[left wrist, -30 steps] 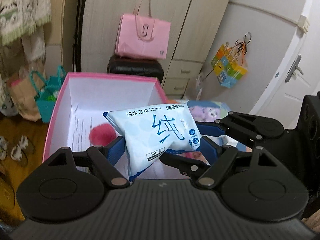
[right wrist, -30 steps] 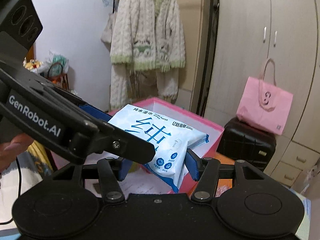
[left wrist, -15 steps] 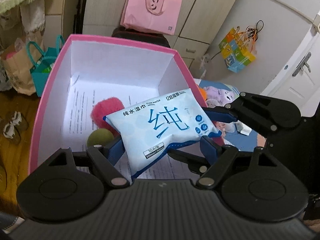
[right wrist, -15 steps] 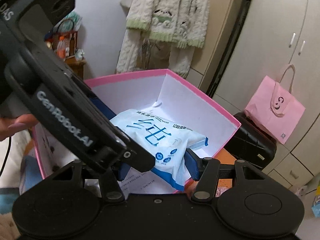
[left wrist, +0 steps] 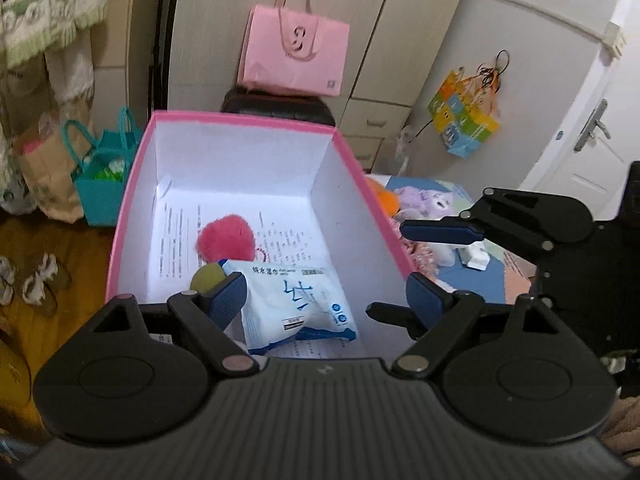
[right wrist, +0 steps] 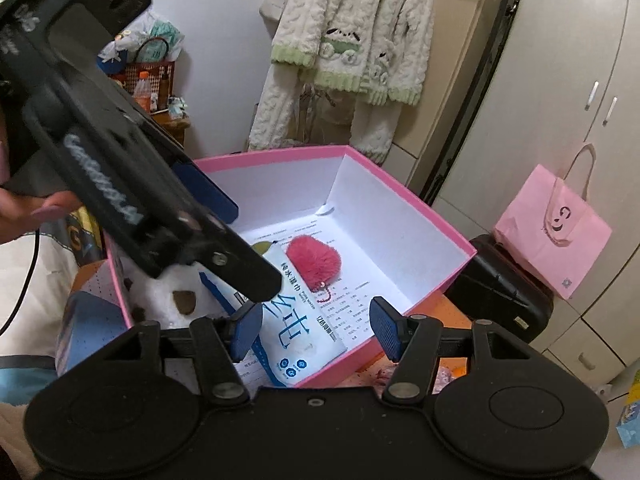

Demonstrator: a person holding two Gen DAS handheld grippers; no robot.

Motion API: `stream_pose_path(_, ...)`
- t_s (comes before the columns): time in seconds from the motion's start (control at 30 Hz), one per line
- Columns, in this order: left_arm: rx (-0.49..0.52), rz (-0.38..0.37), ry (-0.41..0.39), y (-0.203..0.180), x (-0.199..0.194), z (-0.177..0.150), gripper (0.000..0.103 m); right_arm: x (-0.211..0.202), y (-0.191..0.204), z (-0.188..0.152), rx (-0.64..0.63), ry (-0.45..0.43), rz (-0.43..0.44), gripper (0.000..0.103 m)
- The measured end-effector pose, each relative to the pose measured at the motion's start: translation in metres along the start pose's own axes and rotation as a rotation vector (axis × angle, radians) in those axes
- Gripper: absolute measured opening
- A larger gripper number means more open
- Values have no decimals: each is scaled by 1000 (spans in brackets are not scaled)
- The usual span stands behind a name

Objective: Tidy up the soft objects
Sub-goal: 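Move the left tool back over the table toward the remaining items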

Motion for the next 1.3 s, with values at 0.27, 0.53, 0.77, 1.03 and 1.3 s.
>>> stream_pose_path(0.27,48,2,-42,-21,-33,-6,87,-26,4,-1,19,-34,-19,65)
stream_pose_path(0.53,129,-16,-46,-62,-62,-17,87,-72,-4,-5,20,-91,-51,66)
stream_pose_path(0.77,191,-71,-66,-106,-68,-23,87,-126,-38,-33,97,-136,-101,67)
stream_pose_path(1.03,279,-107,-58,-152,-34,-41,87,-160,-75,-85,213,-143,-164,68)
stream_pose_path(1.3,418,-21,-115,-187,14,-65,87,-145,-99,-135,324,-108,-156,68)
Point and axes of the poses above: each gripper's, at about its wrist camera, not at the fingertips, and x roughly the way its jaws point, y to its left, z to its top, the point moved 9 cm from there along x, roughly the way its jaws point, and after that the axes turned 15 degrees about -x, right-handed, at the moved point
